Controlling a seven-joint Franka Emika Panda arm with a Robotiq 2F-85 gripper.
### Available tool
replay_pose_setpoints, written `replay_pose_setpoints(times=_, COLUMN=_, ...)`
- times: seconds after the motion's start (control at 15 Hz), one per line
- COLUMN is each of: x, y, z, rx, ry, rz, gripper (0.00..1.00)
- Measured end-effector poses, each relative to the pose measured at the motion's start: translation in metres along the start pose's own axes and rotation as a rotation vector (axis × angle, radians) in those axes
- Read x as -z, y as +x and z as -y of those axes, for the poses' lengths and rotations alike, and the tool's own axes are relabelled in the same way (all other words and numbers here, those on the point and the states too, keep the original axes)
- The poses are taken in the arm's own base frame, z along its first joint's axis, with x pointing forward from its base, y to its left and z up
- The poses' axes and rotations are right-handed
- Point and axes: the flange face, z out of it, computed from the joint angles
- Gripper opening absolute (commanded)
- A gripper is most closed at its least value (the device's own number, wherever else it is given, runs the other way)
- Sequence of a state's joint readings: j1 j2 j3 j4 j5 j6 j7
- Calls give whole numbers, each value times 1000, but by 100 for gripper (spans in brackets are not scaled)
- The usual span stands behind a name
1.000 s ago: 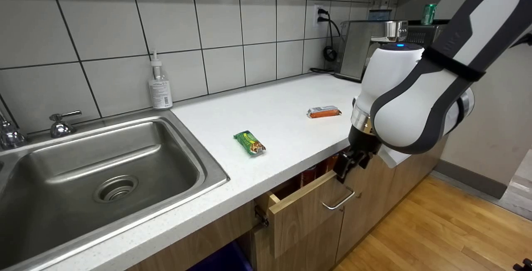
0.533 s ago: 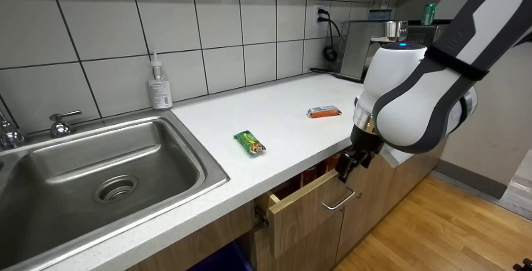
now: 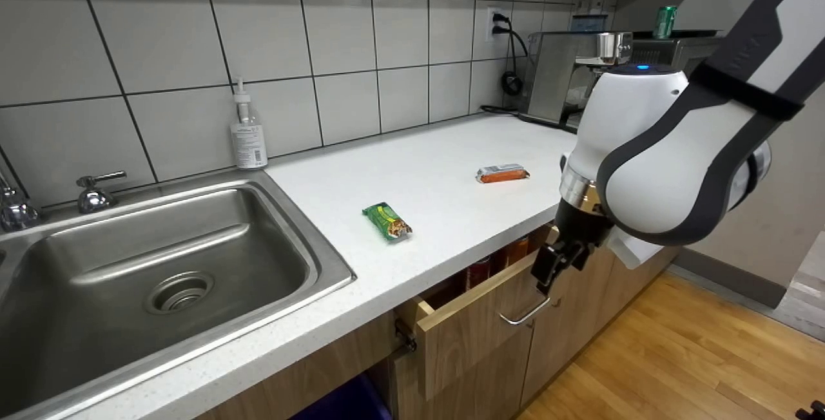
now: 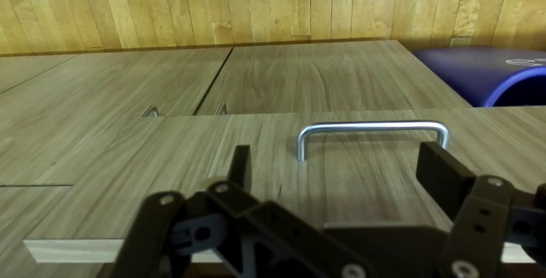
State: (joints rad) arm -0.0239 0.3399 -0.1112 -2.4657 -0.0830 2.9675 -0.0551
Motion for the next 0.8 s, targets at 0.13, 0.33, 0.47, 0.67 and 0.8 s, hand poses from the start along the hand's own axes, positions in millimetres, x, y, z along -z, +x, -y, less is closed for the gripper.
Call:
replay_pose_setpoints(times=0.13, x=8, y=-6, z=2, rx=2, ry=4, rz=-4, gripper=100)
replay_pose_setpoints(times=0.33, x=27, y=-11, z=8, rx=13, ry=14, rz=-27, gripper=100)
replay_pose_setpoints(times=0.47, x=43, y=-13, z=12, rx=21, ry=18, rz=-48, gripper=100)
replay_pose_setpoints(times=0.67, x=69, y=-13, z=16, rx=35, ry=25, rz=-80, gripper=100)
replay_pose_setpoints(times=0.8, x=87, y=-11, z=15, rx=37, ry=22, rz=-103, gripper=100)
